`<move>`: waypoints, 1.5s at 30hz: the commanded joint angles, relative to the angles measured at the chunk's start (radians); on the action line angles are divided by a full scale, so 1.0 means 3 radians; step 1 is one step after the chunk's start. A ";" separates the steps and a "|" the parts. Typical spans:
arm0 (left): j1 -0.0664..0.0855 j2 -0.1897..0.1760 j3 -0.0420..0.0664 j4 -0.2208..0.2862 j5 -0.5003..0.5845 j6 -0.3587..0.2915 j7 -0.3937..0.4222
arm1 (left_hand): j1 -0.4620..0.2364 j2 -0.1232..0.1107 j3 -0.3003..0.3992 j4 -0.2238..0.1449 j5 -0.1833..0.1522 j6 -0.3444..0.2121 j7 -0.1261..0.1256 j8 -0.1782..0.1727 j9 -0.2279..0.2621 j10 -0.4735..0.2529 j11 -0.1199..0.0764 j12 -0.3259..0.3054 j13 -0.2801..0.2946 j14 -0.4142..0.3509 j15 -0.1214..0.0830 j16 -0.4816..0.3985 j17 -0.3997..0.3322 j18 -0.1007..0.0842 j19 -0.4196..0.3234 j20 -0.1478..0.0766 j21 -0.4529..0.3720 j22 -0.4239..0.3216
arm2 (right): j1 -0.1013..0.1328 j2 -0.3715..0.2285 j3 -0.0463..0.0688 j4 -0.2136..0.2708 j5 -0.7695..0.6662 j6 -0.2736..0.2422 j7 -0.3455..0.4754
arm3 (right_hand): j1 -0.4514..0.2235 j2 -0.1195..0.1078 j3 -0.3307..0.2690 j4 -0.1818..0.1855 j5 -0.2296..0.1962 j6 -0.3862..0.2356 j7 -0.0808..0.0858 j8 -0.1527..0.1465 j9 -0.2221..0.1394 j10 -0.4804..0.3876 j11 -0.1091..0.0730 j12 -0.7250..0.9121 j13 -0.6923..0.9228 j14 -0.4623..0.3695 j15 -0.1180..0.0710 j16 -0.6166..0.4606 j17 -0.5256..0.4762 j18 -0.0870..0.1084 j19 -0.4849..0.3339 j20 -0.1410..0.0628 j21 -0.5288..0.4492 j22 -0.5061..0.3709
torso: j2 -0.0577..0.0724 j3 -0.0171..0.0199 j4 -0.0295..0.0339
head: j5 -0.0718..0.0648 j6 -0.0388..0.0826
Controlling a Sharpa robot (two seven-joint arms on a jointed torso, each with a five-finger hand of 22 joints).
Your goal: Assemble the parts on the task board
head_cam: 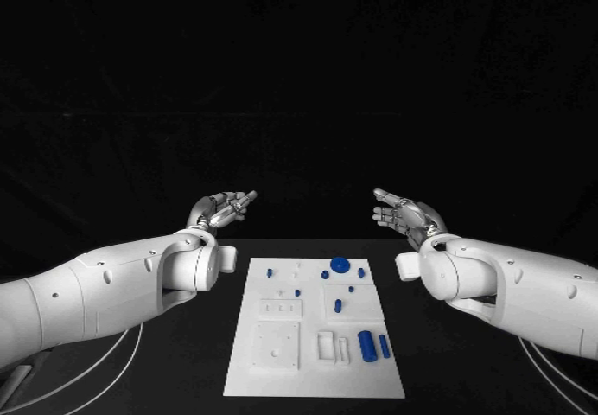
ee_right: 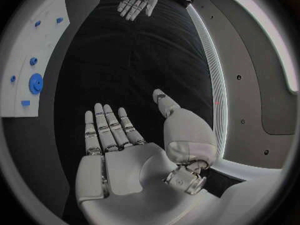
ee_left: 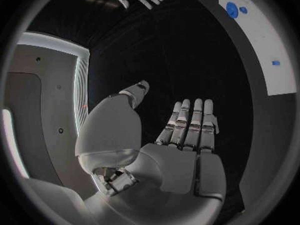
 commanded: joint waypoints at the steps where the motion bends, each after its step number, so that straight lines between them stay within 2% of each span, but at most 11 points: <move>1: 0.0073 0.0039 -0.0044 -0.0096 0.0123 0.0347 -0.0222 | 0.0141 -0.0026 0.0067 0.0022 0.0019 0.0077 0.0015 0.0046 0.0057 0.0096 0.0009 0.0028 0.0011 0.0079 0.0022 0.0045 0.0055 -0.0024 0.0070 0.0004 0.0030 0.0155 | 0.0092 0.0015 -0.0043 -0.0122 -0.0139 0.0706 -0.0483 | 0.0203 0.0010 0.0073 -0.0100 0.0048 0.0116 0.0271 0.0089 0.0074 0.0156 0.0053 0.0038 0.0015 0.0133 0.0041 0.0085 0.0062 0.0054 0.0129 0.0021 0.0036 0.0314 | 0.0001 0.0000 0.0000 | 0.0000 0.0000; 9: 0.0094 0.0047 -0.0060 -0.0122 0.0130 0.0365 -0.0236 | 0.0247 0.0047 -0.0010 -0.0006 0.0021 0.0151 0.0075 0.0096 0.0085 0.0200 0.0061 0.0065 0.0029 0.0180 0.0037 0.0113 0.0094 -0.0020 0.0144 -0.0040 0.0098 0.0152 | 0.0206 0.0026 -0.0101 -0.0257 -0.0172 0.0949 -0.0667 | 0.0721 -0.0084 0.0443 -0.0411 0.0180 0.0502 0.0272 0.0294 0.0130 0.0555 0.0054 0.0141 0.0047 0.0555 0.0059 0.0311 0.0155 0.0220 0.0591 0.0001 0.0126 0.0449 | 0.0001 0.0000 0.0000 | 0.0000 0.0000; 10: 0.0104 0.0022 -0.0063 -0.0118 0.0117 0.0551 -0.0256 | 0.0320 0.0104 -0.0073 -0.0075 0.0033 0.0195 0.0092 0.0115 0.0091 0.0252 0.0081 0.0077 0.0032 0.0232 0.0040 0.0139 0.0104 -0.0016 0.0210 -0.0071 0.0133 0.0146 | 0.0209 0.0184 -0.0101 -0.0550 -0.1455 0.0690 -0.0559 | 0.0773 -0.0105 0.0528 -0.0417 0.0180 0.0564 0.0261 0.0317 0.0132 0.0625 0.0043 0.0162 0.0052 0.0628 0.0032 0.0344 0.0167 0.0247 0.0660 0.0001 0.0139 0.0442 | 0.0021 -0.0011 0.0010 | 0.0007 0.0000; 14: 0.0104 0.0004 -0.0063 -0.0096 0.0018 0.0654 -0.0294 | 0.0536 0.0291 -0.0201 -0.0297 0.0071 0.0382 0.0099 0.0178 0.0096 0.0440 0.0127 0.0125 0.0046 0.0606 0.0065 0.0300 0.0153 0.0096 0.0468 -0.0088 0.0238 0.0144 | 0.0207 0.0261 -0.0101 -0.0668 -0.1998 0.0712 -0.0531 | 0.0943 -0.0208 0.0866 -0.0395 0.0171 0.0866 0.0212 0.0427 0.0148 0.0981 -0.0081 0.0289 0.0095 0.1103 -0.0158 0.0581 0.0287 0.0431 0.1159 -0.0024 0.0308 0.0430 | 0.0026 -0.0011 0.0010 | 0.0011 0.0006; 16: 0.0104 -0.0003 -0.0063 -0.0083 -0.0029 0.0690 -0.0307 | 0.0623 0.0380 -0.0275 -0.0481 0.0145 0.0522 0.0096 0.0198 0.0077 0.0510 0.0143 0.0120 0.0036 0.0756 0.0066 0.0336 0.0143 0.0199 0.0601 -0.0077 0.0293 0.0131 | 0.0207 0.0284 -0.0101 -0.0709 -0.2322 0.0741 -0.0523 | 0.1003 -0.0262 0.1042 -0.0361 0.0203 0.1093 0.0175 0.0510 0.0169 0.1274 -0.0202 0.0410 0.0160 0.1484 -0.0348 0.0786 0.0415 0.0575 0.1592 -0.0046 0.0480 0.0430 | 0.0033 -0.0011 0.0012 | 0.0007 0.0013; 18: 0.0104 -0.0014 -0.0063 -0.0061 -0.0035 0.0728 -0.0303 | 0.0666 0.0423 -0.0279 -0.0575 0.0166 0.0652 0.0107 0.0233 0.0074 0.0658 0.0155 0.0175 0.0057 0.0880 0.0040 0.0383 0.0152 0.0222 0.0660 -0.0090 0.0318 0.0137 | 0.0207 0.0294 -0.0101 -0.0727 -0.2561 0.0733 -0.0520 | 0.1018 -0.0295 0.1135 -0.0377 0.0185 0.1228 0.0139 0.0521 0.0158 0.1413 -0.0247 0.0419 0.0183 0.1736 -0.0479 0.0906 0.0539 0.0664 0.1897 -0.0058 0.0586 0.0405 | 0.0041 -0.0009 0.0014 | 0.0014 0.0016; 22: 0.0105 -0.0068 -0.0062 0.0038 -0.0170 0.0784 -0.0312 | 0.0735 0.0484 -0.0174 -0.0833 0.0168 0.0903 0.0116 0.0256 0.0029 0.1034 0.0134 0.0292 0.0094 0.1278 -0.0125 0.0553 0.0225 0.0258 0.0974 -0.0209 0.0498 0.0143 | 0.0205 0.0347 -0.0100 -0.0771 -0.3101 0.0723 -0.0522 | 0.1103 -0.0326 0.1150 -0.0470 0.0261 0.1413 0.0096 0.0525 0.0144 0.1618 -0.0382 0.0413 0.0211 0.2485 -0.0723 0.1342 0.0890 0.0669 0.2756 -0.0368 0.0986 0.0486 | 0.0084 -0.0015 0.0027 | 0.0002 0.0037; 27: 0.0119 -0.0143 -0.0059 0.0188 -0.0191 0.0919 -0.0268 | 0.0637 0.0524 -0.0085 -0.1109 0.0168 0.1057 0.0081 0.0224 -0.0020 0.1230 0.0068 0.0310 0.0084 0.1562 -0.0268 0.0723 0.0326 0.0246 0.1209 -0.0337 0.0711 0.0149 | 0.0205 0.0389 -0.0093 -0.0790 -0.3461 0.0845 -0.0575 | 0.1184 -0.0385 0.1083 -0.0493 0.0288 0.1525 0.0063 0.0488 0.0113 0.1733 -0.0477 0.0363 0.0216 0.2850 -0.0828 0.2008 0.1363 0.0669 0.3364 -0.0690 0.1444 0.0742 | 0.0131 -0.0021 0.0051 | -0.0016 0.0052; 29: 0.0128 -0.0165 -0.0054 0.0239 -0.0190 0.0997 -0.0226 | 0.0556 0.0542 -0.0031 -0.1230 0.0165 0.1074 0.0085 0.0183 -0.0049 0.1281 0.0057 0.0298 0.0068 0.1638 -0.0314 0.0814 0.0382 0.0224 0.1271 -0.0400 0.0814 0.0151 | 0.0206 0.0414 -0.0082 -0.0799 -0.3821 0.0818 -0.0623 | 0.1190 -0.0423 0.1020 -0.0500 0.0310 0.1557 0.0061 0.0443 0.0087 0.1767 -0.0481 0.0304 0.0210 0.2845 -0.0829 0.2484 0.1699 0.0669 0.3567 -0.0842 0.1792 0.0778 | 0.0159 -0.0026 0.0063 | -0.0023 0.0064; 38: 0.0182 -0.0300 -0.0026 0.0546 -0.0190 0.1044 -0.0209 | 0.0401 0.0553 0.0079 -0.1404 0.0151 0.1099 0.0088 0.0128 -0.0083 0.1338 0.0049 0.0259 0.0035 0.1686 -0.0369 0.0967 0.0470 0.0176 0.1309 -0.0493 0.0997 0.0149 | 0.0200 0.0586 -0.0077 -0.0893 -0.4888 0.0756 -0.0866 | 0.1215 -0.0452 0.1050 -0.0489 0.0238 0.1580 0.0041 0.0385 0.0067 0.1798 -0.0464 0.0197 0.0202 0.2767 -0.0816 0.2754 0.1789 0.0669 0.3564 -0.0913 0.2189 0.0785 | 0.0262 -0.0036 0.0118 | -0.0043 0.0101; 45: 0.0230 -0.0449 0.0010 0.0861 -0.0177 0.1088 -0.0181 | 0.0323 0.0538 0.0088 -0.1417 0.0120 0.1100 0.0090 0.0116 -0.0088 0.1345 0.0050 0.0244 0.0028 0.1673 -0.0372 0.0987 0.0480 0.0168 0.1296 -0.0502 0.1030 0.0146 | 0.0125 0.0697 -0.0074 -0.0926 -0.5419 0.0618 -0.1002 | 0.1222 -0.0527 0.1076 -0.0484 0.0156 0.1530 0.0017 0.0338 0.0052 0.1699 -0.0416 0.0088 0.0167 0.2756 -0.0767 0.2823 0.1754 0.0669 0.3547 -0.0918 0.2292 0.0776 | 0.0407 -0.0043 0.0171 | -0.0064 0.0172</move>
